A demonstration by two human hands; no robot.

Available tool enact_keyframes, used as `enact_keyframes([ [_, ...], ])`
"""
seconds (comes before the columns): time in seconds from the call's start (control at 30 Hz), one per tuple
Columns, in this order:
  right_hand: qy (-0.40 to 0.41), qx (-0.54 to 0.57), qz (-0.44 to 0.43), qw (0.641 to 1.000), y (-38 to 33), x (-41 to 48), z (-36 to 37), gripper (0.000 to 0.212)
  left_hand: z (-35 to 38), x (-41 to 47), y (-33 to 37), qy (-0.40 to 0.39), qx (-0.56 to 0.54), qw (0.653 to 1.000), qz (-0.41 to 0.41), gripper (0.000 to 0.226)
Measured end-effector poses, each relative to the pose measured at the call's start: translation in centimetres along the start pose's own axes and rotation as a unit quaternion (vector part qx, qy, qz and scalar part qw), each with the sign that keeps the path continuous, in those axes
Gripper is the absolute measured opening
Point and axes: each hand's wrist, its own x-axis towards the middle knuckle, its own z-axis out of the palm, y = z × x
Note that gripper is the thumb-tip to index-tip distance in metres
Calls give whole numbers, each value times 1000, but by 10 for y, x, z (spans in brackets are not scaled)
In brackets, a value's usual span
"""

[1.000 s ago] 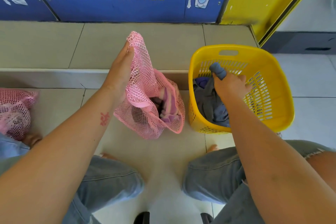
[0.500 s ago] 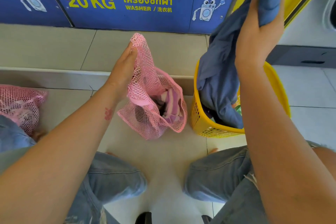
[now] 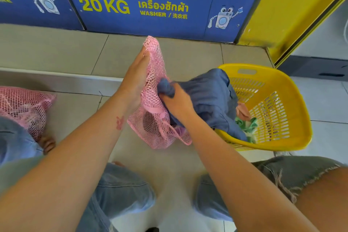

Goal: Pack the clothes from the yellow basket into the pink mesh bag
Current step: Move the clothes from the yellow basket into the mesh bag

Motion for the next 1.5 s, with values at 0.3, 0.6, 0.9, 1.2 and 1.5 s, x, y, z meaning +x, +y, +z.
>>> enact_keyframes([
  [0.3,200,-38,-127,971,14,6,-55,37,-9,-1,-3,2,29,1000,-3,72],
  [0.6,63,20,83,994,109,37,-112,121,-1,-1,-2,4,33,999,-18,74],
  [0.9,74,-24,37,996,99,30,-105,65,7,-4,-1,11,49,998,-25,68],
  [1.2,139,-261,-130,946,17,7,-116,51,3,-8,3,9,60,998,-16,77],
  [1.5,-158,-286,-207,922,27,27,-20,50,11,-12,7,-20,42,999,-2,62],
])
